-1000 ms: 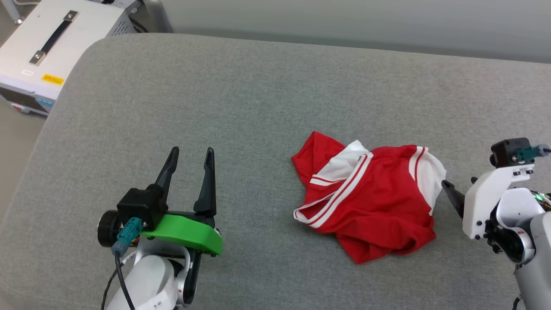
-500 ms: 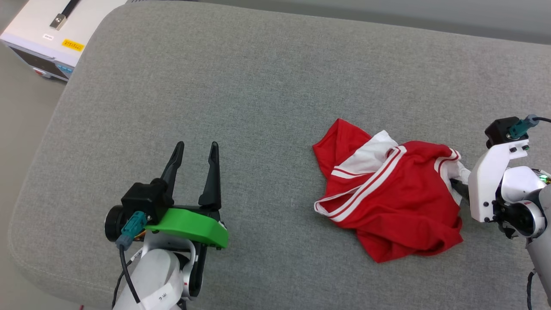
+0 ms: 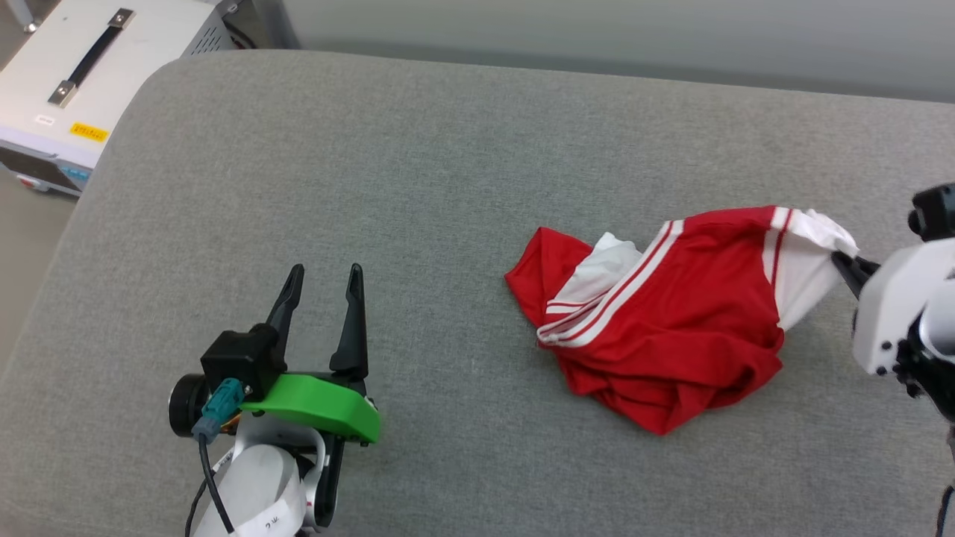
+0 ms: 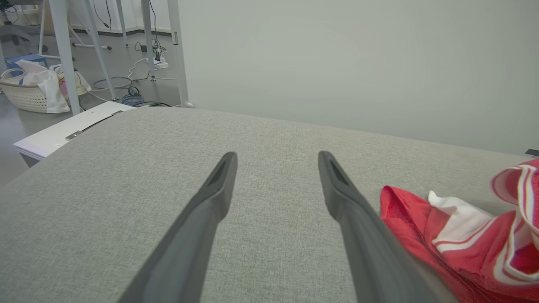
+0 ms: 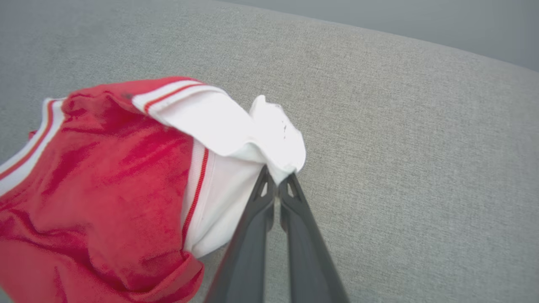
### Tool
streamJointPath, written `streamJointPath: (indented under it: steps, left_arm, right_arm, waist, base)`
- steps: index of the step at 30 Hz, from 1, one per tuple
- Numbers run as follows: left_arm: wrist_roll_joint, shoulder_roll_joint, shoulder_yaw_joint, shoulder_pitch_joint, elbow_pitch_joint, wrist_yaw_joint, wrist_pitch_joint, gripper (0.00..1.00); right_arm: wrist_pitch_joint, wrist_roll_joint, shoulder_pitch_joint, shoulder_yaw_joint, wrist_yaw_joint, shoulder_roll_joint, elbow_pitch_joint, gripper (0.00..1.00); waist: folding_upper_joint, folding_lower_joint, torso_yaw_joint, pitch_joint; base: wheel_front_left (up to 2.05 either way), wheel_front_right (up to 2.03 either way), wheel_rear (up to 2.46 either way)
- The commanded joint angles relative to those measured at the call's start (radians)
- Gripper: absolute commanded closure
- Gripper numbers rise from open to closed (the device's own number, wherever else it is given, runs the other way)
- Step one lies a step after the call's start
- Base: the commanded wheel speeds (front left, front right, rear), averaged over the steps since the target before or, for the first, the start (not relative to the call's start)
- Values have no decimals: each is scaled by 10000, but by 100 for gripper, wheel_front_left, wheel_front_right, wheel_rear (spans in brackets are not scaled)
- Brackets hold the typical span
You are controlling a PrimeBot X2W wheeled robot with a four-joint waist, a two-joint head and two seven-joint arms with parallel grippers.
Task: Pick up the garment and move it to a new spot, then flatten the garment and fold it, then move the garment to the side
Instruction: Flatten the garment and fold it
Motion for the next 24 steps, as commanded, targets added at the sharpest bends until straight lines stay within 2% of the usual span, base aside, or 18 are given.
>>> streamJointPath:
  steps: [1, 5, 8, 12, 16, 17, 18, 19, 24]
  left_arm:
    - [102, 47, 48, 117, 34, -49, -57, 0]
    - [106, 99, 62, 271, 94, -67, -57, 0]
    - [84, 146, 59, 367, 132, -69, -49, 0]
    - [12, 190, 46, 441, 234, -76, 30, 0]
    - [-46, 247, 52, 555, 307, -41, 118, 0]
    - [-59, 263, 57, 588, 318, -23, 140, 0]
    - [-73, 277, 61, 619, 327, -14, 157, 0]
    - [-87, 291, 60, 659, 335, -5, 176, 0]
    - [-130, 331, 4, 865, 339, 29, 277, 0]
  right_arm:
    - [0, -251, 585, -354, -6, 85, -317, 100]
    - [342, -801, 2409, -1513, -6, 712, -1509, 100]
    - [741, -1092, 4000, -2055, -6, 1520, -2175, 100]
    - [1073, -1261, 5717, -2075, -6, 2559, -2279, 100]
    - [977, -970, 6542, -1676, -6, 3139, -1618, 100]
    - [799, -863, 6586, -1622, -6, 3230, -1487, 89]
    - [628, -748, 6584, -1613, -6, 3290, -1391, 49]
    - [413, -768, 6566, -1580, -6, 3330, -1301, 0]
    - [-893, -847, 6257, -1731, -6, 3413, -1407, 0]
  waist:
    - [0, -1, -363, -376]
    - [0, -1, -511, -570]
    - [0, -1, -585, -663]
    - [0, -1, -628, -777]
    - [0, -1, -722, -878]
    - [0, -1, -759, -903]
    - [0, -1, -790, -934]
    - [0, -1, -822, -975]
    - [0, -1, -926, -1195]
  base:
    - [0, 0, 0]
    - [0, 0, 0]
    - [0, 0, 0]
    - [0, 0, 0]
    - [0, 0, 0]
    - [0, 0, 0]
    - [0, 0, 0]
    - [0, 0, 0]
    - [0, 0, 0]
